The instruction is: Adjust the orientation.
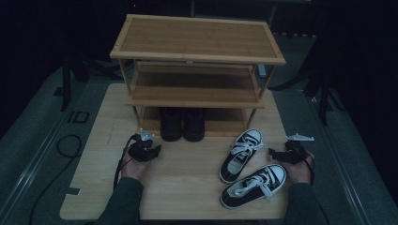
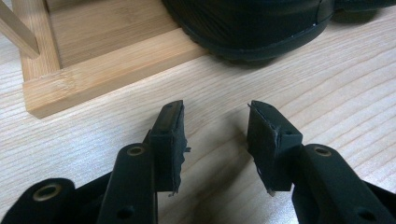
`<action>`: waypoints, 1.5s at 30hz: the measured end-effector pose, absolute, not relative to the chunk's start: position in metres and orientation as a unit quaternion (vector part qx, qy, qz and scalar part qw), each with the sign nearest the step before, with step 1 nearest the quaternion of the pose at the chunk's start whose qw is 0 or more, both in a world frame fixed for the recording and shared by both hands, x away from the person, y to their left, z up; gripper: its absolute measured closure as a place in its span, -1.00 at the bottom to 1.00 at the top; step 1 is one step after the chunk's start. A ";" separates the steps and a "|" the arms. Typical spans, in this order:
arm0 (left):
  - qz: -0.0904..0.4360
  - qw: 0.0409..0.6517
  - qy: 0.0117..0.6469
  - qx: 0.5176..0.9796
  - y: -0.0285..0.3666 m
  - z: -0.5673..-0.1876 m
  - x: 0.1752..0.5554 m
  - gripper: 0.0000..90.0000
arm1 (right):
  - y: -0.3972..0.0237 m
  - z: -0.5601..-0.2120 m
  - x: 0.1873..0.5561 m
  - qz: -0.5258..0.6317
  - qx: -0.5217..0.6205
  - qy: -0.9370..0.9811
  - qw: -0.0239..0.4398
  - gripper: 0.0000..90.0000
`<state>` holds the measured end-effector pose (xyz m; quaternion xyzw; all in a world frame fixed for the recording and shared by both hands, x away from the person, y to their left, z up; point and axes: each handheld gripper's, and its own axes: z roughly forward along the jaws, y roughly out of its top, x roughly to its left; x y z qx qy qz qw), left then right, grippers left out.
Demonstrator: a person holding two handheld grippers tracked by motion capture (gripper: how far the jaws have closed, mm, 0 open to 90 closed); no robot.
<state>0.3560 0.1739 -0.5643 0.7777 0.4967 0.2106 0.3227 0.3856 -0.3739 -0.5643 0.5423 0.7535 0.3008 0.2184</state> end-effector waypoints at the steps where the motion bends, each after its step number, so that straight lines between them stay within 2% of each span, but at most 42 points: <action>1: 0.211 0.323 0.497 0.778 0.174 -0.564 0.356 0.25 | -0.374 -0.564 0.386 0.301 0.542 0.753 0.218 -0.57; 2: 0.213 0.327 0.495 0.776 0.174 -0.565 0.355 0.25 | -0.372 -0.560 0.386 0.297 0.536 0.761 0.211 -0.25; 3: 0.213 0.327 0.495 0.776 0.174 -0.565 0.355 0.25 | -0.372 -0.560 0.386 0.297 0.536 0.761 0.211 -0.25; 4: 0.215 0.331 0.494 0.774 0.175 -0.566 0.354 0.25 | -0.371 -0.557 0.387 0.296 0.532 0.767 0.203 -0.03; 5: 0.215 0.331 0.494 0.774 0.175 -0.566 0.354 0.25 | -0.371 -0.557 0.387 0.296 0.532 0.767 0.203 -0.03; 6: 0.217 0.336 0.493 0.773 0.175 -0.567 0.353 0.25 | -0.368 -0.553 0.387 0.302 0.523 0.772 0.196 0.27; 8: 0.218 0.337 0.492 0.773 0.176 -0.568 0.353 0.26 | -0.366 -0.550 0.386 0.305 0.518 0.775 0.196 0.48; 9: 0.218 0.337 0.492 0.773 0.176 -0.568 0.353 0.26 | -0.366 -0.550 0.386 0.305 0.518 0.775 0.196 0.48; 10: 0.219 0.339 0.493 0.771 0.176 -0.568 0.352 0.26 | -0.364 -0.546 0.385 0.315 0.510 0.777 0.193 0.65; 11: 0.219 0.339 0.493 0.771 0.176 -0.568 0.352 0.26 | -0.364 -0.546 0.385 0.315 0.510 0.777 0.193 0.65; 12: 0.221 0.342 0.492 0.769 0.176 -0.569 0.352 0.26 | -0.361 -0.540 0.383 0.321 0.503 0.778 0.194 0.82; 13: 0.221 0.342 0.492 0.769 0.176 -0.569 0.352 0.26 | -0.361 -0.540 0.383 0.321 0.503 0.778 0.194 0.82; 14: 0.222 0.344 0.492 0.768 0.176 -0.569 0.351 0.26 | -0.355 -0.533 0.379 0.328 0.493 0.781 0.198 0.93; 16: 0.223 0.344 0.492 0.768 0.176 -0.570 0.351 0.26 | -0.349 -0.527 0.376 0.331 0.482 0.785 0.204 0.99; 23: 0.224 0.346 0.491 0.767 0.176 -0.570 0.351 0.26 | -0.334 -0.511 0.367 0.336 0.461 0.796 0.203 1.00; 38: 0.223 0.346 0.491 0.768 0.177 -0.570 0.349 0.26 | -0.298 -0.476 0.333 0.342 0.416 0.818 0.203 0.62; 45: 0.223 0.346 0.490 0.768 0.177 -0.570 0.348 0.26 | -0.287 -0.468 0.325 0.346 0.407 0.820 0.204 0.53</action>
